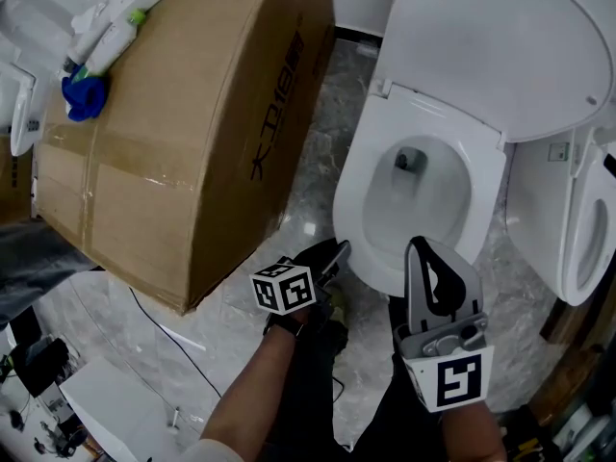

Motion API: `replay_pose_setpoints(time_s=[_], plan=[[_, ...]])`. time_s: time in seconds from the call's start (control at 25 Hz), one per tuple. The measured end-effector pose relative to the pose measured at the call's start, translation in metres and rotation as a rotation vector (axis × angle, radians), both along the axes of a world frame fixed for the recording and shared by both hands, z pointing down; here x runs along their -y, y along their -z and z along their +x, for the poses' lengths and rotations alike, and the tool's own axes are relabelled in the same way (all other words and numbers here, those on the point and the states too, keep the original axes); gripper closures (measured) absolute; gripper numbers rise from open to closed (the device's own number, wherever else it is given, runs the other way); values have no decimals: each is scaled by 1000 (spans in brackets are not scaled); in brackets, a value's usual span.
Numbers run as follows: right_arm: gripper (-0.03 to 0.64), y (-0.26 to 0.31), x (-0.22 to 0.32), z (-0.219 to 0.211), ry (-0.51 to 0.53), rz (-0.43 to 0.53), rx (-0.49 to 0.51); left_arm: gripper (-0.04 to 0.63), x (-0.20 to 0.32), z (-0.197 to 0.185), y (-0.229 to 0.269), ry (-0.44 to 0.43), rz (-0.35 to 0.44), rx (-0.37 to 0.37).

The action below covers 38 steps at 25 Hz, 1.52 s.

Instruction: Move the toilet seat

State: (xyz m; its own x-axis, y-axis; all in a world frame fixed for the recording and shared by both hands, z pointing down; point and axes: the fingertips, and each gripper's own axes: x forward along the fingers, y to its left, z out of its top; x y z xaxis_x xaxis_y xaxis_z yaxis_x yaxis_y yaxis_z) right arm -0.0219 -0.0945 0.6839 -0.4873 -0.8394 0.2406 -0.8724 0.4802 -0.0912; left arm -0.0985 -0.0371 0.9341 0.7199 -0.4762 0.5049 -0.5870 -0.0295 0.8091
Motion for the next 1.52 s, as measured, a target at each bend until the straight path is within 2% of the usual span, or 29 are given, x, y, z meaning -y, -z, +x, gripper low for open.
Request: replay_pose_setpoints(time_s=[0.24,0.56,0.72,0.88,1.08,1.2,1.36,1.52], plan=[[601,46,0,17,-46,11,11,491,5,1,42,-48,6,8],[601,107,5,32,-66,39,13,478,25,10,117,-26,43,-18],[601,135,13,36,-74,49,27,466,42,15,152,-4,59,-56],[601,161,18,47,-37,85,-17,454,61,19,185,29,69,-103],[601,201,40,61,-53,108,5,439,88,29,222,52,65,-154],[601,221,54,67,-64,119,27,436,103,37,241,89,36,-195],[601,233,62,72,-27,150,-10,436,123,42,257,170,-8,-216],[601,240,67,74,-28,149,-1,437,138,45,268,234,-30,-239]])
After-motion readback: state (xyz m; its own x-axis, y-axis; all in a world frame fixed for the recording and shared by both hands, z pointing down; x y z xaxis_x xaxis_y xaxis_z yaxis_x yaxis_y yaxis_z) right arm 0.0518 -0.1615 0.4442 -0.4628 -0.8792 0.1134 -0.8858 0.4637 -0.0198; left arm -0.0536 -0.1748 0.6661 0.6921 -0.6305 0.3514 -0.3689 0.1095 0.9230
